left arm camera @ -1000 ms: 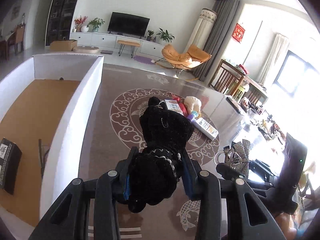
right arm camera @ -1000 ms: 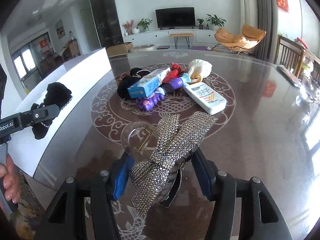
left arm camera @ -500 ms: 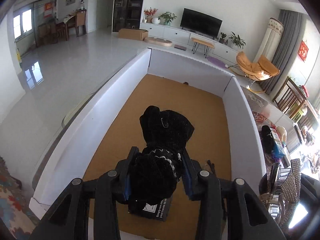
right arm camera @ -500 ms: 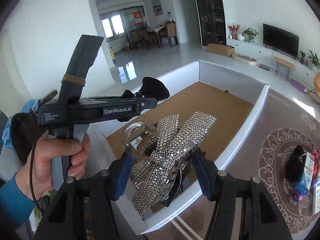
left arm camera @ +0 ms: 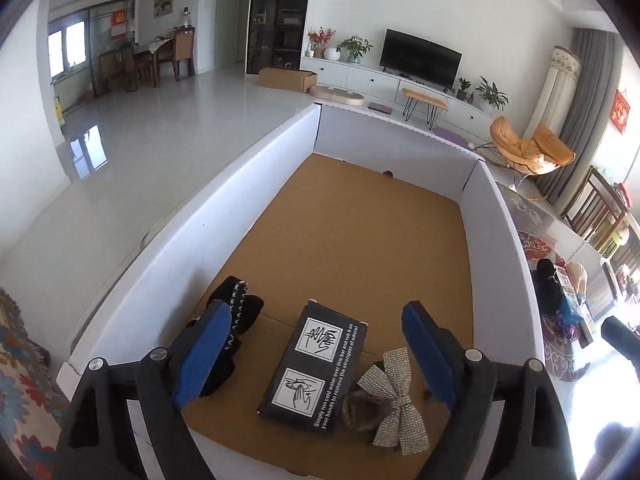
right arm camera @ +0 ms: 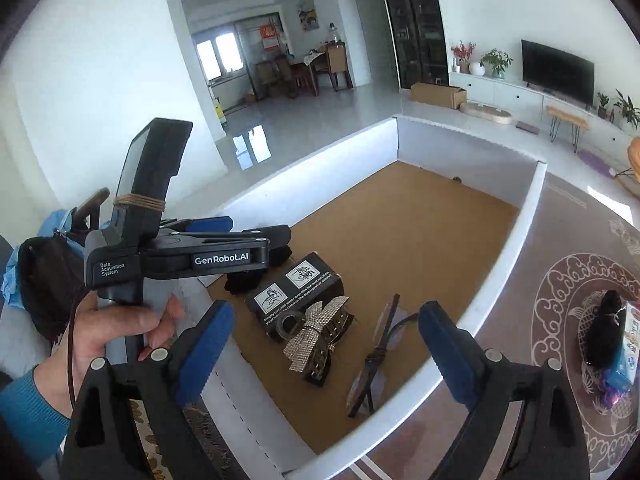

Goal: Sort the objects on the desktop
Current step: 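Carry pouch and bow clip over the enclosure and open both tools, then bring both open tools back over the table items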

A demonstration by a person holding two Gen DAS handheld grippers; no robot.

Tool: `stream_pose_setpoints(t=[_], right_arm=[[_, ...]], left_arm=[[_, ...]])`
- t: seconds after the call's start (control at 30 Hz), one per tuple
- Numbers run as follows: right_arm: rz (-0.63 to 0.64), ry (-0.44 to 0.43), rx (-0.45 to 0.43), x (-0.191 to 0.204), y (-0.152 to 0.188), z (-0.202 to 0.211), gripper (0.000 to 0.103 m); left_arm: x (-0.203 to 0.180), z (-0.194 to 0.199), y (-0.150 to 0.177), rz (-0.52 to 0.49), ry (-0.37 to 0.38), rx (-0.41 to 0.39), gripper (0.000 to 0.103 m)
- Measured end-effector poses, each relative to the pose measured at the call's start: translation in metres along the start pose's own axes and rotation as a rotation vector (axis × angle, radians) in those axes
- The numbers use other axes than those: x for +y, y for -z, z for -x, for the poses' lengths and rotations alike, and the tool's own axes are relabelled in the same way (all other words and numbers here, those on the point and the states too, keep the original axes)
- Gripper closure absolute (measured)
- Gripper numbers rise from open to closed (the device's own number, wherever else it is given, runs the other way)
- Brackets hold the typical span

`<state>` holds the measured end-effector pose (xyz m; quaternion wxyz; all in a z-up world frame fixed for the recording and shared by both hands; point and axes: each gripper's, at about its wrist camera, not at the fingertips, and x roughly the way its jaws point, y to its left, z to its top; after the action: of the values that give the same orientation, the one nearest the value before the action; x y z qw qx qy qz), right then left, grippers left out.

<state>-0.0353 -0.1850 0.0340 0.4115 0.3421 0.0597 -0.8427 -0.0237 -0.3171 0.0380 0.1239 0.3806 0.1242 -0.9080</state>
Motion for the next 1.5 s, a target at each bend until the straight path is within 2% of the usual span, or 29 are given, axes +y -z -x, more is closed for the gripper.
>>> stream_pose_setpoints(t=[0.07, 0.17, 0.23, 0.3, 0.33, 0.37, 0.43, 0.57, 0.73, 0.8, 1.0, 1.07, 1.5], right_arm=[[0.001, 0.076, -0.101, -0.020, 0.020, 0.031, 0.000], [0.004, 0.224, -0.161, -0.061, 0.066, 0.068, 0.000], [-0.009, 0.341, -0.124, -0.100, 0.102, 0.087, 0.000], [-0.060, 0.437, -0.029, -0.144, 0.136, 0.098, 0.000], [-0.100, 0.478, 0.015, -0.168, 0.152, 0.109, 0.000], [-0.146, 0.517, 0.043, -0.189, 0.167, 0.119, 0.000], [-0.239, 0.591, 0.083, -0.227, 0.190, 0.138, 0.000], [-0.370, 0.665, 0.132, -0.275, 0.219, 0.163, 0.000], [-0.391, 0.674, 0.126, -0.278, 0.224, 0.168, 0.000], [-0.373, 0.689, 0.167, -0.277, 0.224, 0.159, 0.000], [-0.417, 0.665, 0.167, -0.284, 0.227, 0.158, 0.000], [-0.437, 0.663, 0.163, -0.287, 0.229, 0.159, 0.000], [-0.442, 0.670, 0.162, -0.285, 0.230, 0.160, 0.000]], left_arm=[[-0.027, 0.016, 0.003, -0.041, 0.053, -0.039, 0.016], [-0.078, 0.042, 0.014, -0.132, 0.166, -0.079, 0.016], [-0.114, 0.057, 0.021, -0.194, 0.239, -0.093, 0.016], [-0.154, 0.072, 0.031, -0.257, 0.324, -0.099, 0.013], [-0.173, 0.075, 0.037, -0.285, 0.362, -0.093, 0.011], [-0.194, 0.078, 0.042, -0.315, 0.399, -0.080, 0.002], [-0.231, 0.074, 0.057, -0.363, 0.453, -0.048, 0.000], [-0.289, 0.030, 0.096, -0.443, 0.417, 0.068, 0.000], [-0.313, -0.029, 0.131, -0.475, 0.315, 0.168, 0.000], [-0.316, -0.043, 0.134, -0.477, 0.288, 0.174, 0.000], [-0.326, -0.071, 0.126, -0.480, 0.216, 0.170, 0.000], [-0.327, -0.077, 0.125, -0.467, 0.212, 0.187, 0.000], [-0.327, -0.073, 0.129, -0.465, 0.208, 0.174, 0.000]])
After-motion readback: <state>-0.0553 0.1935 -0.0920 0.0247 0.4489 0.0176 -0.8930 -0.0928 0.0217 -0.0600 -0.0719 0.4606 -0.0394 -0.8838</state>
